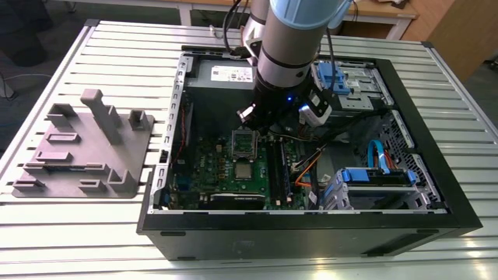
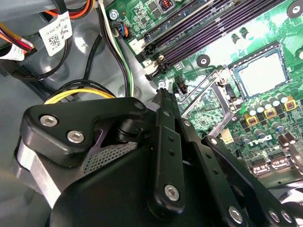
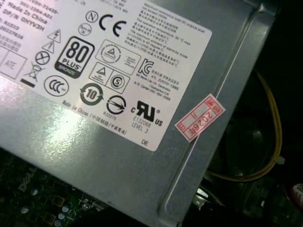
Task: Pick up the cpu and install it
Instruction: 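Close the cpu cover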
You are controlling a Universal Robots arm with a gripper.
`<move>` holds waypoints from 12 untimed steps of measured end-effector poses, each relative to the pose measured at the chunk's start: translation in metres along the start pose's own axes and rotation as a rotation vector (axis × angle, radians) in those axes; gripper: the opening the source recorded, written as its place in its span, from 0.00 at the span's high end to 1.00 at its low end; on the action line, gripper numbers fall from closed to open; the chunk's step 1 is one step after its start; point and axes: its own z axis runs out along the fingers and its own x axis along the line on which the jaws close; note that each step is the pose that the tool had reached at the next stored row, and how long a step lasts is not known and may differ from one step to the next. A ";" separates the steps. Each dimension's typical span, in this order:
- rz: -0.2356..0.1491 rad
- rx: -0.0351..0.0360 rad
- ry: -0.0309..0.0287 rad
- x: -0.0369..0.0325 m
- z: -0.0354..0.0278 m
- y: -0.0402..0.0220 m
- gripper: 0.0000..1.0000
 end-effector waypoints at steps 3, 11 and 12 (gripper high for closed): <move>0.000 0.0001 0.0001 0.0000 0.0000 0.0000 0.89; -0.023 0.0012 -0.0010 0.0004 0.0000 0.0002 0.89; -0.027 0.0014 -0.0011 0.0005 0.0000 0.0003 0.89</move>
